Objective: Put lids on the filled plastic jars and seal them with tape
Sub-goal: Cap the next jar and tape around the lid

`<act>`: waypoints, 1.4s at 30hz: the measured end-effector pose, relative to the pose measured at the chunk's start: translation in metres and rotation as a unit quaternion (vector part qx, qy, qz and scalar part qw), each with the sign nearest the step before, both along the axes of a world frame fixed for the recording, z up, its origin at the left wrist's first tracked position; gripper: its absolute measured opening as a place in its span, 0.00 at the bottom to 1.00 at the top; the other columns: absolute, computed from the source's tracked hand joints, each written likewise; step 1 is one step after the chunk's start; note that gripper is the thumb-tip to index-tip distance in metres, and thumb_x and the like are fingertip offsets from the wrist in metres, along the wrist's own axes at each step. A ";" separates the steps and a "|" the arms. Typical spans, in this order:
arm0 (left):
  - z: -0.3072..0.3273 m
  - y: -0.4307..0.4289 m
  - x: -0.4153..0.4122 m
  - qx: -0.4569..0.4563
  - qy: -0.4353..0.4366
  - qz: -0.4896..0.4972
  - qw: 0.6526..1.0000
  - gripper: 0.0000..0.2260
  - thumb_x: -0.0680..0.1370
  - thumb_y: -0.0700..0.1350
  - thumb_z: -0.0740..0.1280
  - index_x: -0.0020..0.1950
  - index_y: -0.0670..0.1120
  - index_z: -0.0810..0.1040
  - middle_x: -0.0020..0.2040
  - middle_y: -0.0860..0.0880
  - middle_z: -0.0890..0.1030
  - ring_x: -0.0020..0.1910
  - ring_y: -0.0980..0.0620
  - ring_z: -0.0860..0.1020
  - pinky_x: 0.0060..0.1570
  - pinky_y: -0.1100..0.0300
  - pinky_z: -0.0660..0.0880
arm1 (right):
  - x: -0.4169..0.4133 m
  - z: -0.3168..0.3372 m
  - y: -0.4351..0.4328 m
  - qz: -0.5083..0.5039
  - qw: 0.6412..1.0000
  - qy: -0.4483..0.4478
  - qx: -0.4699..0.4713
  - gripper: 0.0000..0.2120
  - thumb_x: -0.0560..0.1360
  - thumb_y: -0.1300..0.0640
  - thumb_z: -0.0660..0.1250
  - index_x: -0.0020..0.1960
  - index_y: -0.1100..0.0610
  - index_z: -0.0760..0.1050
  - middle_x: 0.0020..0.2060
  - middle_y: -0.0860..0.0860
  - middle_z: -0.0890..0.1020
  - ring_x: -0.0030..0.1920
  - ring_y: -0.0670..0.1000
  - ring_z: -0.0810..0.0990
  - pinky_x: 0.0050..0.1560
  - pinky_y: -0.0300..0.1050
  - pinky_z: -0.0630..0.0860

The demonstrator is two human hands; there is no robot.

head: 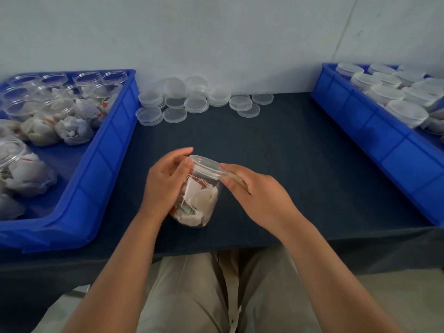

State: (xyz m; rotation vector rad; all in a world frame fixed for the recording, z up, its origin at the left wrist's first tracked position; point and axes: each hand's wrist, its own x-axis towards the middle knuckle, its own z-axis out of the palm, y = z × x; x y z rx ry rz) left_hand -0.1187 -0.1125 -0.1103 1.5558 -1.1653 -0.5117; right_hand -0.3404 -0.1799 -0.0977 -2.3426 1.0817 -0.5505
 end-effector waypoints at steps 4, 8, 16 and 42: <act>0.006 0.015 -0.021 0.032 -0.102 0.001 0.994 0.22 0.79 0.74 0.56 0.72 0.70 0.68 0.55 0.71 0.79 0.52 0.66 0.80 0.46 0.71 0.77 | 0.004 0.001 0.014 -0.021 0.999 0.004 -0.034 0.23 0.84 0.35 0.54 0.77 0.38 0.69 0.50 0.39 0.84 0.44 0.41 0.80 0.40 0.36 0.76; 0.004 0.013 -0.043 0.044 -0.113 0.084 0.989 0.37 0.66 0.80 0.65 0.70 0.67 0.64 0.54 0.70 0.75 0.51 0.68 0.77 0.46 0.66 0.74 | 0.010 0.002 0.024 -0.017 0.997 0.017 -0.076 0.23 0.86 0.39 0.54 0.79 0.40 0.67 0.52 0.41 0.84 0.46 0.43 0.82 0.43 0.37 0.79; 0.008 0.000 -0.014 0.035 -0.029 -0.006 0.999 0.23 0.75 0.71 0.63 0.64 0.62 0.75 0.57 0.71 0.79 0.56 0.68 0.79 0.48 0.76 0.72 | -0.007 0.002 0.004 0.034 0.998 -0.017 0.050 0.29 0.80 0.29 0.53 0.79 0.35 0.57 0.34 0.45 0.77 0.37 0.45 0.79 0.31 0.46 0.75; 0.015 0.005 -0.031 0.046 -0.016 0.018 0.999 0.23 0.68 0.73 0.72 0.57 0.64 0.73 0.53 0.68 0.80 0.49 0.64 0.82 0.39 0.69 0.76 | -0.012 0.009 0.002 0.053 0.995 -0.037 0.076 0.17 0.83 0.36 0.58 0.70 0.36 0.66 0.44 0.42 0.82 0.42 0.41 0.81 0.38 0.41 0.79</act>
